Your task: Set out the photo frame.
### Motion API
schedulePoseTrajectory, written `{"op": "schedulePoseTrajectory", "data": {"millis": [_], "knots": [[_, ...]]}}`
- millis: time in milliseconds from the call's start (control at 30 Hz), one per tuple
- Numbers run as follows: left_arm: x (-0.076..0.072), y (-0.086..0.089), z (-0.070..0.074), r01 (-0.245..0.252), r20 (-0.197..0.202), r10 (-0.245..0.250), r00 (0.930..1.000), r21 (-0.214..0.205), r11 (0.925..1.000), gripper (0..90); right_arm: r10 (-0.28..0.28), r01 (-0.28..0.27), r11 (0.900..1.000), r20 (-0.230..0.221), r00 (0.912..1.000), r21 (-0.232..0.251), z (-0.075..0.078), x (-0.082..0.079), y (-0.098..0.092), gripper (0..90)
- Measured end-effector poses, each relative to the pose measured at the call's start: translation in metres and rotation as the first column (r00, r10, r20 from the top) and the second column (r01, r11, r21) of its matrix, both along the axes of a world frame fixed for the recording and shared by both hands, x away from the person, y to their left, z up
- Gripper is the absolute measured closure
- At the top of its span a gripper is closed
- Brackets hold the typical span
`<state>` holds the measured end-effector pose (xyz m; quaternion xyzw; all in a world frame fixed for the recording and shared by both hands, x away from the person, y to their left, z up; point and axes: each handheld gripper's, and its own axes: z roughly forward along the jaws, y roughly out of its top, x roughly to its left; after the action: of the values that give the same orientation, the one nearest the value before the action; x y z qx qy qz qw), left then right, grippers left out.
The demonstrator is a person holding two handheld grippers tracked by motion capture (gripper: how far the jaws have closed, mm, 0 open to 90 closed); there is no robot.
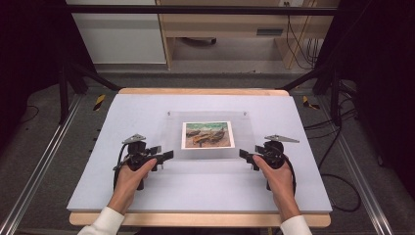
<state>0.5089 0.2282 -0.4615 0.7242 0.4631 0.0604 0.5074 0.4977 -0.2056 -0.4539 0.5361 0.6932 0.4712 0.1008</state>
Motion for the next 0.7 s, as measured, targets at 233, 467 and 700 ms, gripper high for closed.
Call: {"op": "schedulePoseTrajectory", "data": {"millis": [233, 467, 700], "knots": [[-0.007, 0.0, 0.004, 0.011, 0.03, -0.012, 0.9995, 0.034, 0.9994, 27.6, 0.007, -0.006, 0.9996, 0.036, 0.9993, -0.027, 0.002, -0.008, -0.002, 25.2], [-0.015, 0.001, 0.008, 0.004, 0.047, -0.007, 0.9989, 0.053, 0.9986, 32.4, 0.004, -0.001, 0.9985, 0.06, 0.9982, -0.055, 0.005, -0.019, -0.001, 29.0], [-0.026, 0.001, 0.011, -0.001, 0.076, -0.005, 0.9971, 0.084, 0.9965, 37.0, 0.008, 0.0, 0.9962, 0.098, 0.9952, -0.087, 0.007, -0.031, -0.002, 34.9]]}}
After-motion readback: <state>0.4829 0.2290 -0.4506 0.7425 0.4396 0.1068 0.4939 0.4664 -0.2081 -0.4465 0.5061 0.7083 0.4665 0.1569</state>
